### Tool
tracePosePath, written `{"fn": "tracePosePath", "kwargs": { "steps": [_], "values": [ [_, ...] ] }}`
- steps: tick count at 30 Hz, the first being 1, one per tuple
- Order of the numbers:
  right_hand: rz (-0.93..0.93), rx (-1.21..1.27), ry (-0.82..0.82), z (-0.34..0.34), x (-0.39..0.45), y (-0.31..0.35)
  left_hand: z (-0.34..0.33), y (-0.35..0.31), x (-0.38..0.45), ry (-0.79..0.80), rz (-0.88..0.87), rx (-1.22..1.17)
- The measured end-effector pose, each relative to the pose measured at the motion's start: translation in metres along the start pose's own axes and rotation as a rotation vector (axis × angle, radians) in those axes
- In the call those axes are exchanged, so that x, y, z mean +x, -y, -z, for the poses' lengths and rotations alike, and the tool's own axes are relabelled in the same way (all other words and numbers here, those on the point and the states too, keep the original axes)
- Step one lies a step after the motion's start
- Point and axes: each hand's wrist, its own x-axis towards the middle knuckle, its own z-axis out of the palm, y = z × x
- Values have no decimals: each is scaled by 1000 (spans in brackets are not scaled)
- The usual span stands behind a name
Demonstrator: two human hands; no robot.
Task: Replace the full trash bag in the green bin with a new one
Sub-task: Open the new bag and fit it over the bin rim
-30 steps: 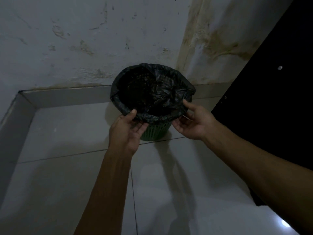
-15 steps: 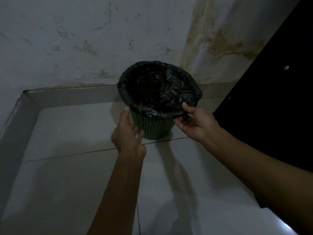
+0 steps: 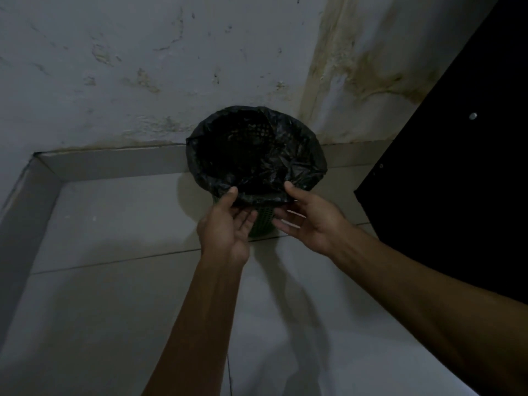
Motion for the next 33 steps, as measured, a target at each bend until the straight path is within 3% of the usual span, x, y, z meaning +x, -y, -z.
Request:
{"fn": "tracePosePath", "kwargs": {
  "steps": [4,8,12,22,33],
  "values": [
    [-141,-106,36,11,-6,3,0,-3,2,-1,18,-50],
    [-219,-4,-12,23,-9,12,3,-7,3,9,36,-69],
    [-129,105,-122,28,-5,28,7,-13,3,12,34,-50],
    [-108,141,-77,20,0,37,19,-28,7,92,48,87],
    [-41,147,-11,11,-1,20,15,-24,5,70,-112,-118]
  ]
}}
